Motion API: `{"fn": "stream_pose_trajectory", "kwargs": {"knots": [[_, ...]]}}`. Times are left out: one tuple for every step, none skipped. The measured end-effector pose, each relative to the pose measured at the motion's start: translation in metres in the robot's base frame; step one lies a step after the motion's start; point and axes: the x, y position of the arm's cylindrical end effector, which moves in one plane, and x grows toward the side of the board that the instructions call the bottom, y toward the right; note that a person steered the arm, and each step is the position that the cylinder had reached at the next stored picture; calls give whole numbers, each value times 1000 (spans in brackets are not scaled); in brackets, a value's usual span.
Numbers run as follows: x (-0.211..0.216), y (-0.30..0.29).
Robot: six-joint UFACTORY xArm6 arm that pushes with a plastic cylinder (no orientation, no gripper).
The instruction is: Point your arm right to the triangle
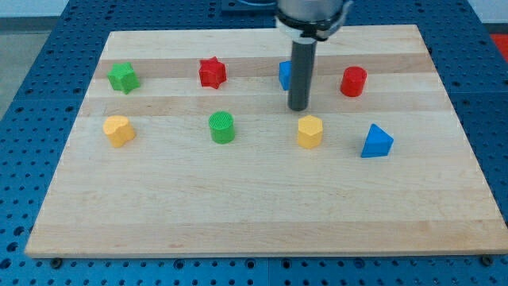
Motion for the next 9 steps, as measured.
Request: {"fn": "stream_pose_trajectory", "kwargs": {"knots": [[0,-9],[49,-9],[89,-9],[89,-2],[89,56],[89,122],[89,126],[89,87],[92,14]]}}
